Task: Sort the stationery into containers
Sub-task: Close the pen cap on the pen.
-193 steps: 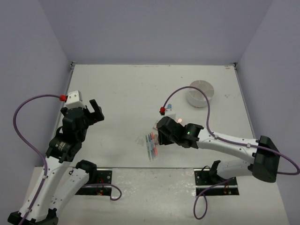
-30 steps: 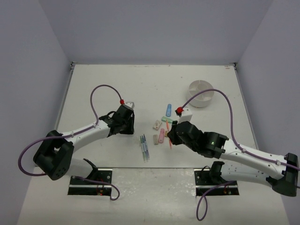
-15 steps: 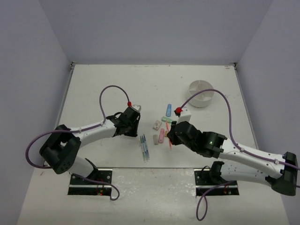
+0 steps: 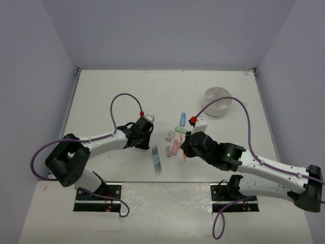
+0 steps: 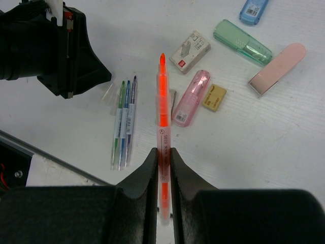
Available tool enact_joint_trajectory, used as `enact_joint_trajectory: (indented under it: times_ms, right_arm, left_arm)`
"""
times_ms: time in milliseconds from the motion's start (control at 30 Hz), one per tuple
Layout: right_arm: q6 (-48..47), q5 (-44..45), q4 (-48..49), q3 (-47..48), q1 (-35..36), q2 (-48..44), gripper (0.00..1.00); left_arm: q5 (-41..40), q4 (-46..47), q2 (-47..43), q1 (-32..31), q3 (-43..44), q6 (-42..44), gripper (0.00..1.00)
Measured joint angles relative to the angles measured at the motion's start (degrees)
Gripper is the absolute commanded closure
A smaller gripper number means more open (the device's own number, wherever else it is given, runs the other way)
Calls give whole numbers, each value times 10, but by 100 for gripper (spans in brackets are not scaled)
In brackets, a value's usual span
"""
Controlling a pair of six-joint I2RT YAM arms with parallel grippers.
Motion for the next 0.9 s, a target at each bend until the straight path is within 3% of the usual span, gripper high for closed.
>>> enact_joint_trajectory:
  times_ms: [767,900]
  right_arm:
    - [2,-2,2,-9,0,0,100]
    - [4,-2,3,-9,0,0,100]
  left_arm:
    - [-37,4,20,-6,0,0,83]
    - [-49,5,24,-8,3,0,99]
